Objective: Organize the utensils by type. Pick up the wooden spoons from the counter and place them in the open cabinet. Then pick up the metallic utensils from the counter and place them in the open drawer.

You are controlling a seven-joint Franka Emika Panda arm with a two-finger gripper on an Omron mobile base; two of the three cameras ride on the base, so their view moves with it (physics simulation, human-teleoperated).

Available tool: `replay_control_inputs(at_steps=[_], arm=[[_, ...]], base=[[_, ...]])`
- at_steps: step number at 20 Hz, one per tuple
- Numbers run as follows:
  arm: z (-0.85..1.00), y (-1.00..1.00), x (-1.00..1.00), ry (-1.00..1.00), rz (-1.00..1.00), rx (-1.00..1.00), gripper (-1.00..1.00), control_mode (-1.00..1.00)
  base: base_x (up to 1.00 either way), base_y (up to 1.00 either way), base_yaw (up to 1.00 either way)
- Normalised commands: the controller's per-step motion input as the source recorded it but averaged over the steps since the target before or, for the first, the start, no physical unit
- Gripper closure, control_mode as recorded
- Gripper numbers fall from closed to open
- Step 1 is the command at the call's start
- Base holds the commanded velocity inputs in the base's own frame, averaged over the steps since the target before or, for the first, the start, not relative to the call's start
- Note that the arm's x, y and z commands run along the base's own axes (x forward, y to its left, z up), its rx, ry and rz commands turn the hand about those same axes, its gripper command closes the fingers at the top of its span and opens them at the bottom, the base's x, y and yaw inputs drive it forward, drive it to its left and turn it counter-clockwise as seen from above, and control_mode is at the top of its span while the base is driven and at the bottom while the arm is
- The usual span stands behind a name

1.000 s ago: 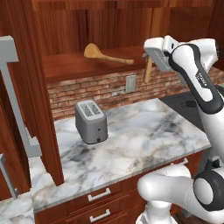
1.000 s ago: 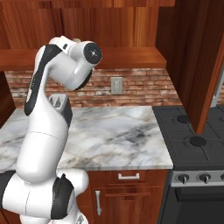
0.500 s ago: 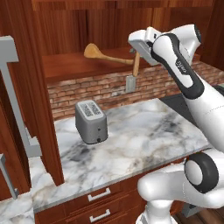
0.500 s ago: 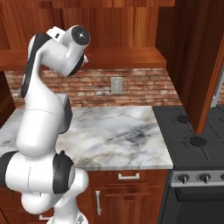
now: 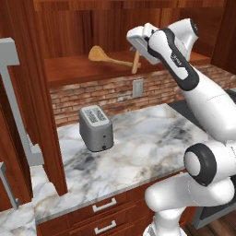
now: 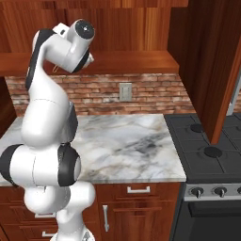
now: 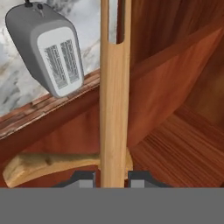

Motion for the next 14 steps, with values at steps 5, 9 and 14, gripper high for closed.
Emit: replay_control_inputs(at_steps=[5,9,14], arm=[[-0.21,0.09,0.39,0.00,-0.05,0.02,1.00,-1.00],[-0.01,0.20,0.44,0.00,-0.03,0.00,1.00,-1.00],[0.00,0.23,0.43,0.00,-0.04,0.00,1.00,-1.00]], base=[[0.00,0.00,0.00],[0.00,0.00,0.00],[0.00,0.00,0.00]])
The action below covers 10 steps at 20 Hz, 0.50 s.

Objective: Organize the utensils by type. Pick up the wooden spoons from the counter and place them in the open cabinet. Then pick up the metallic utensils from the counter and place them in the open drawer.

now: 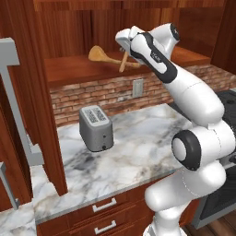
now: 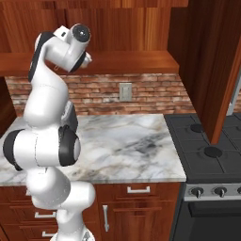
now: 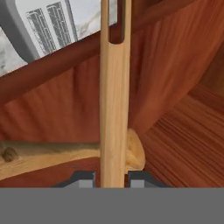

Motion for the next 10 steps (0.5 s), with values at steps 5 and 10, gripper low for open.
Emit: replay_control_inputs(at_steps=[5,10], arm=[[-0.03,0.07,0.42,0.00,-0.06,0.00,1.00,-1.00],[-0.13,0.00,0.36,0.00,-0.10,0.02,1.00,-1.00]], base=[[0.00,0.00,0.00],[0.00,0.00,0.00]])
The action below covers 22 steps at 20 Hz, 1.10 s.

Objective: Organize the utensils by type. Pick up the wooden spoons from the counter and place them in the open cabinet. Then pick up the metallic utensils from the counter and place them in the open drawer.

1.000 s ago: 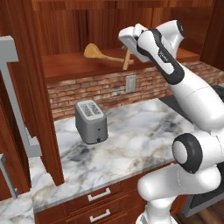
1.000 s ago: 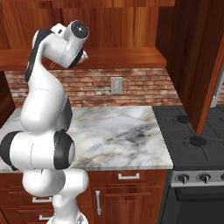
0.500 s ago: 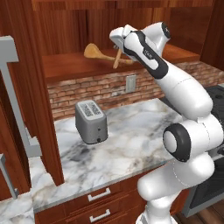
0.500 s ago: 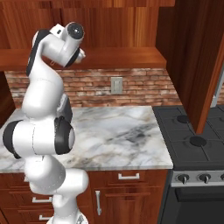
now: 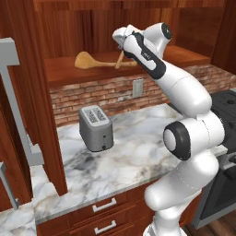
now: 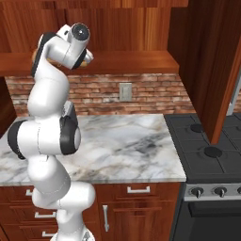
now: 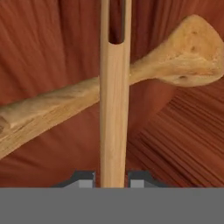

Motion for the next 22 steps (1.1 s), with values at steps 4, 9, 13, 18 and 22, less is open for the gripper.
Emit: replay_control_inputs(at_steps=[4,9,13,18,22], arm=[[-0.12,-0.03,0.24,0.00,-0.09,0.05,1.00,-1.00],[-0.11,-0.03,0.11,0.00,-0.10,0.06,-1.00,-1.00],[-0.09,-0.16,0.09,0.00,-0.11,0.08,-1.00,-1.00],[-0.02,-0.29,0.09,0.00,-0.10,0.13,-1.00,-1.00],[0.00,-0.43,0.13,0.02,-0.03,0.05,-1.00,-1.00]], base=[[0.00,0.00,0.00],[0.00,0.00,0.00],[0.00,0.00,0.00],[0.00,0.00,0.00],[0.00,0.00,0.00]])
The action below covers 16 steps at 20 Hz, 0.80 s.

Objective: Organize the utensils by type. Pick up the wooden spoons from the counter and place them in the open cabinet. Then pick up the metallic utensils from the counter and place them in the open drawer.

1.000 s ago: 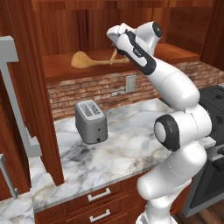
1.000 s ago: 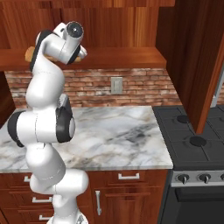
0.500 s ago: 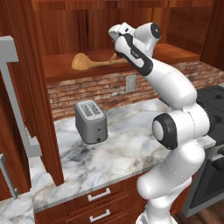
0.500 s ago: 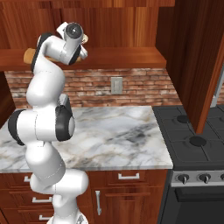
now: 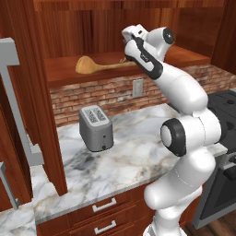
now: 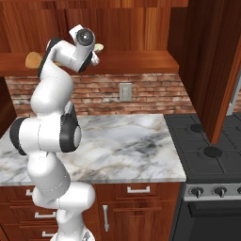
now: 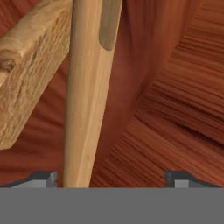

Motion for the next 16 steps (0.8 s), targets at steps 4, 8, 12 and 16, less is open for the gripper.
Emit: replay_control_inputs(at_steps=[4,8,12,16], arm=[[0.00,-0.34,0.23,0.13,0.00,-0.15,-1.00,-1.00],[-0.02,-0.15,0.25,0.14,0.00,-0.33,-1.00,-1.00],[-0.11,-0.13,0.08,0.05,0.00,-0.29,-1.00,-1.00],[-0.42,-0.34,-0.04,-0.15,0.00,-0.02,-1.00,-1.00]], base=[[0.00,0.00,0.00],[0.00,0.00,0.00],[0.00,0.00,0.00],[0.00,0.00,0.00]])
